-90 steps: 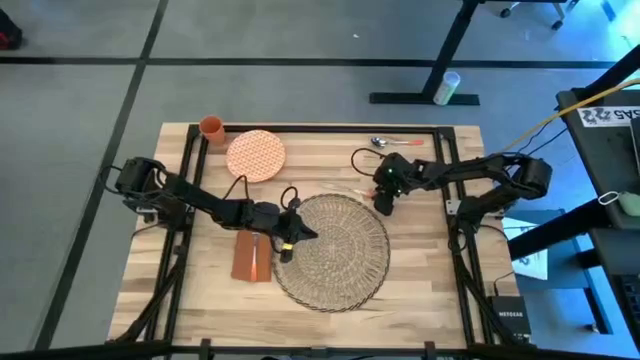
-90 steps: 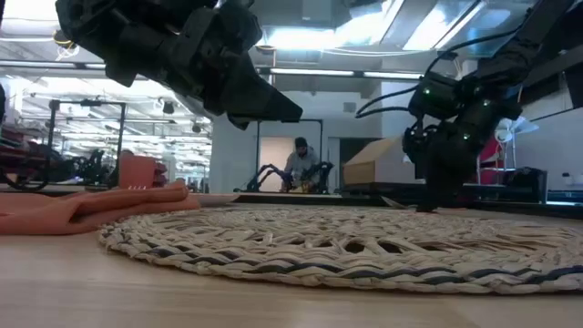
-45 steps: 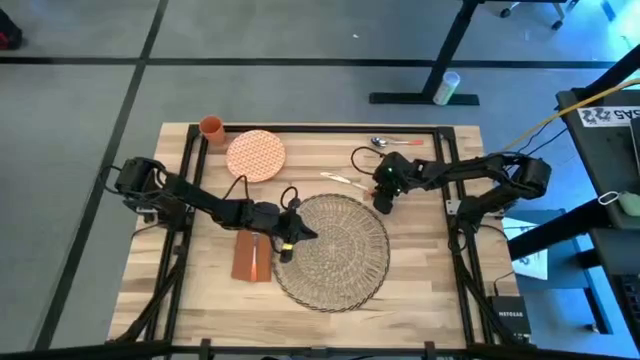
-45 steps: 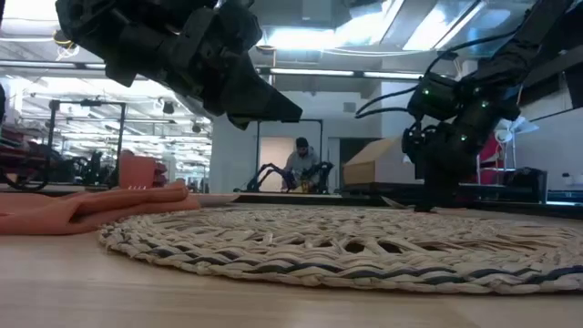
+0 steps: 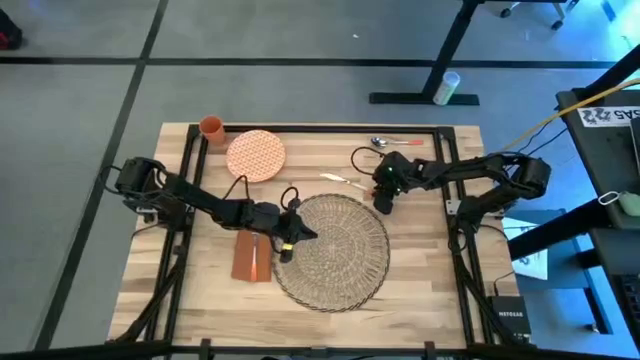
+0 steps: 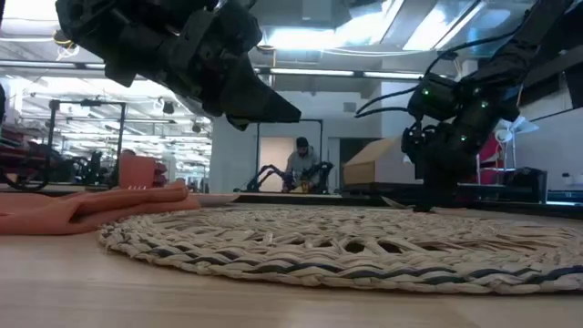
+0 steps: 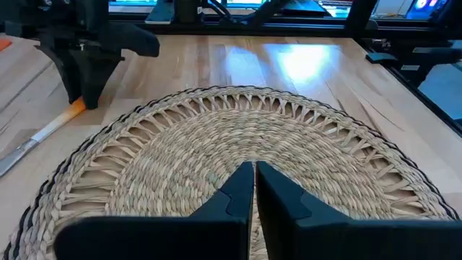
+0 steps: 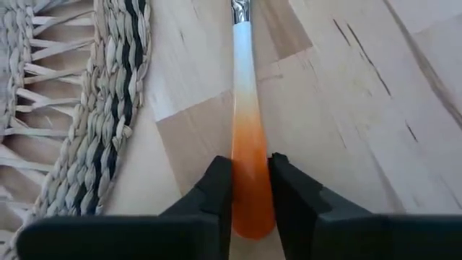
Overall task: Set table place
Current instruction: Put the orange table knife to the right of the brown table mat
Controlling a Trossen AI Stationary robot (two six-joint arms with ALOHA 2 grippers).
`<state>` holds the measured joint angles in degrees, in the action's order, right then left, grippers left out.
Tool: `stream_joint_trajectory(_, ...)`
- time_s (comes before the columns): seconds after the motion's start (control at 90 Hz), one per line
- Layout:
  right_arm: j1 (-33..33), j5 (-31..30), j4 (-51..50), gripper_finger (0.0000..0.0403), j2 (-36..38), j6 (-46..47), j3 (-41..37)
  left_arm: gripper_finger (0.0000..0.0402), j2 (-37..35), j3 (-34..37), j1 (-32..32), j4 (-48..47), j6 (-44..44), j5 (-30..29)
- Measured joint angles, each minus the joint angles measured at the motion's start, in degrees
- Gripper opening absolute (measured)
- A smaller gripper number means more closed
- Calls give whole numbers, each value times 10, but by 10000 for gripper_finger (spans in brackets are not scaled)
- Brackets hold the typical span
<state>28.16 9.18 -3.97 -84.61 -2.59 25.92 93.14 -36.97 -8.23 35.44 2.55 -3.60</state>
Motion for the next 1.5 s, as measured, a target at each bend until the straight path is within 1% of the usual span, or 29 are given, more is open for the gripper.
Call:
stream_joint_trajectory(0.022,0,3,0,48,5,3,-1,0,0,0,0,0,0,0)
stream_joint_trajectory(0.078,0,7,-9,12,19,6,-3,0,0,0,0,0,0,0)
stream_joint_trajectory(0.111,0,9,-19,2,27,6,-4,0,0,0,0,0,0,0)
stream_joint_trajectory(0.333,-34,7,-78,5,75,27,-6,0,0,0,0,-1,0,0)
stream_joint_trajectory(0.556,-98,-1,-97,2,84,74,-5,0,0,0,0,-1,0,0)
stream_joint_trajectory(0.678,-114,-12,-96,0,85,98,-5,0,0,0,0,-1,0,0)
stream_joint_trajectory(0.822,-117,-13,-93,17,86,100,-5,0,0,0,1,-1,-15,-4)
stream_joint_trajectory(0.956,-116,-21,-92,48,86,97,-5,0,0,-4,13,-3,-65,-48)
stream_joint_trajectory(1.011,-116,-28,-92,62,86,97,-5,0,0,-13,26,-11,-76,-56)
stream_joint_trajectory(1.089,-116,-40,-93,78,86,94,-5,0,0,-36,46,-57,-78,-56)
stream_joint_trajectory(1.2,-116,-49,-94,91,86,92,-4,0,0,-80,75,-179,-90,-56)
stream_joint_trajectory(1.267,-116,-52,-98,96,86,92,-4,0,0,-98,90,-234,-100,-56)
stream_joint_trajectory(1.378,-116,-54,-105,105,79,97,-2,0,0,-103,109,-247,-98,-56)
stream_joint_trajectory(1.5,-117,-69,-112,120,71,98,-2,0,0,-103,118,-250,-89,-56)
